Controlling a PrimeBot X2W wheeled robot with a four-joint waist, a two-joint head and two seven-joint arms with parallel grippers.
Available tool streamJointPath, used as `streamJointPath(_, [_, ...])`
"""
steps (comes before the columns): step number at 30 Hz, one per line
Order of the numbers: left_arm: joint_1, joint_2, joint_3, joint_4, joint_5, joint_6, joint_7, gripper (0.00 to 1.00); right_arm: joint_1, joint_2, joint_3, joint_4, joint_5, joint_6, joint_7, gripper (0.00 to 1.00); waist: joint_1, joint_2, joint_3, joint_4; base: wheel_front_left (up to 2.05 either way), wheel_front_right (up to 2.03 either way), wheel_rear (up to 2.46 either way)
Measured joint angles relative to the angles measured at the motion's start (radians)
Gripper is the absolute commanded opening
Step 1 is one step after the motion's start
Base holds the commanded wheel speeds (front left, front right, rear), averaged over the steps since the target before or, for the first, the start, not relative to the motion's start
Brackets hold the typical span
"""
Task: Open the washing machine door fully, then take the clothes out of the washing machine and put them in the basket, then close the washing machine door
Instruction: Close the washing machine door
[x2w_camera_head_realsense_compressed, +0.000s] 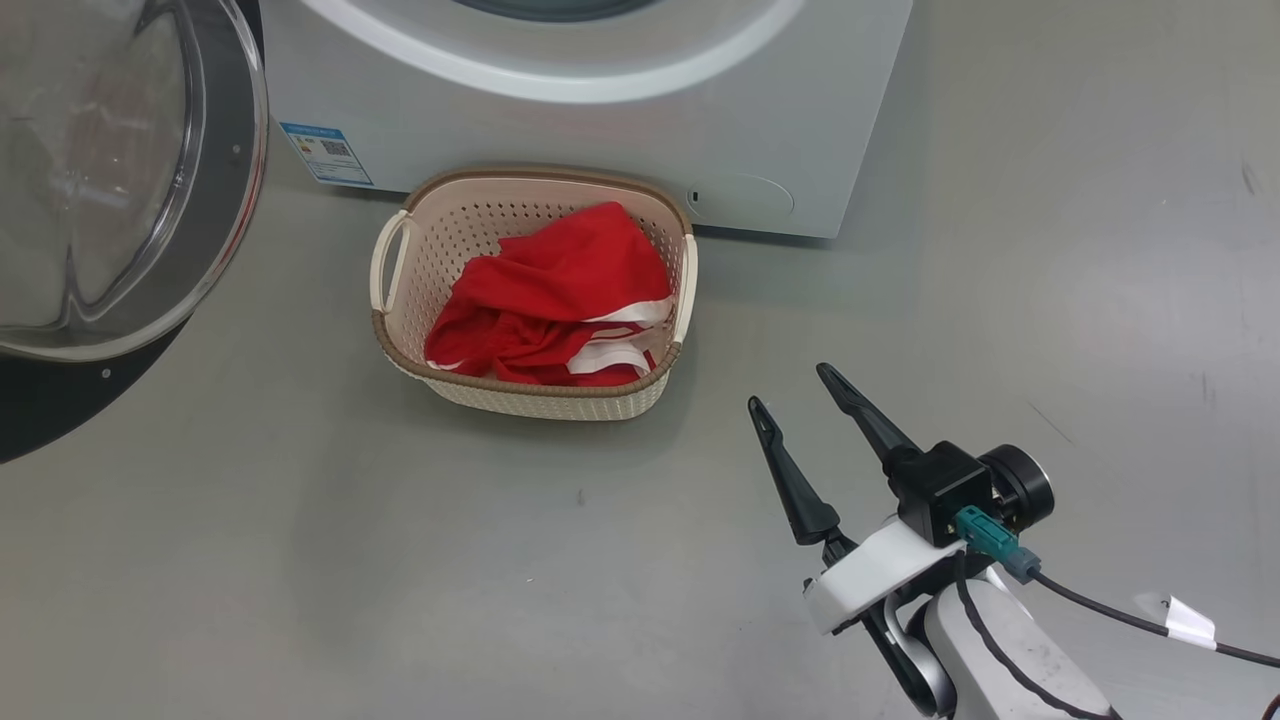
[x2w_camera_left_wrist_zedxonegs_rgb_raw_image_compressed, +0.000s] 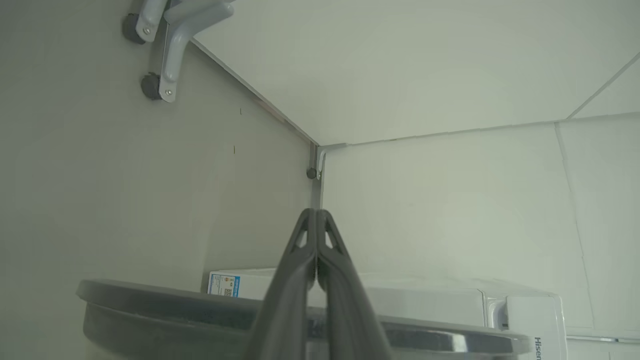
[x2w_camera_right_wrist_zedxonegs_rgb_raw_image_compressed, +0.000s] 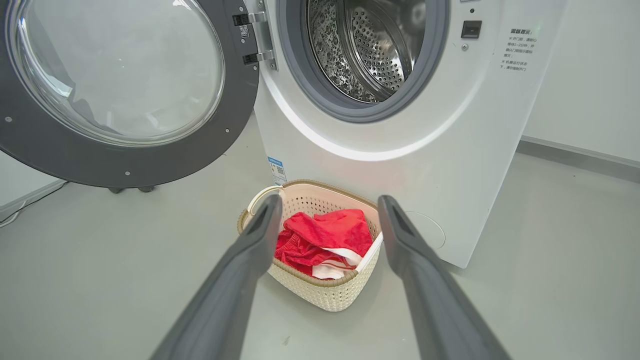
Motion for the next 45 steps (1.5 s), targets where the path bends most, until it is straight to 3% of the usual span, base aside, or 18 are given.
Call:
streamJointPath(35, [-0.071,-0.012,-0.087,0.141,-0.020,-0.001,0.285,0.00,-0.001,0.002,-0.004,0.000,0.001,-0.017,0.000,1.00,0.0000,0.0000,0.012,0.020,0.00,0.00,0.00])
streamJointPath(45, [-0.075,-0.055,-0.095,0.157,-0.055,-0.049,0.426,0.00,-0.001,0.002,-0.004,0.000,0.001,-0.017,0.000,1.00,0.0000,0.0000,0.004,0.034,0.00,0.00,0.00])
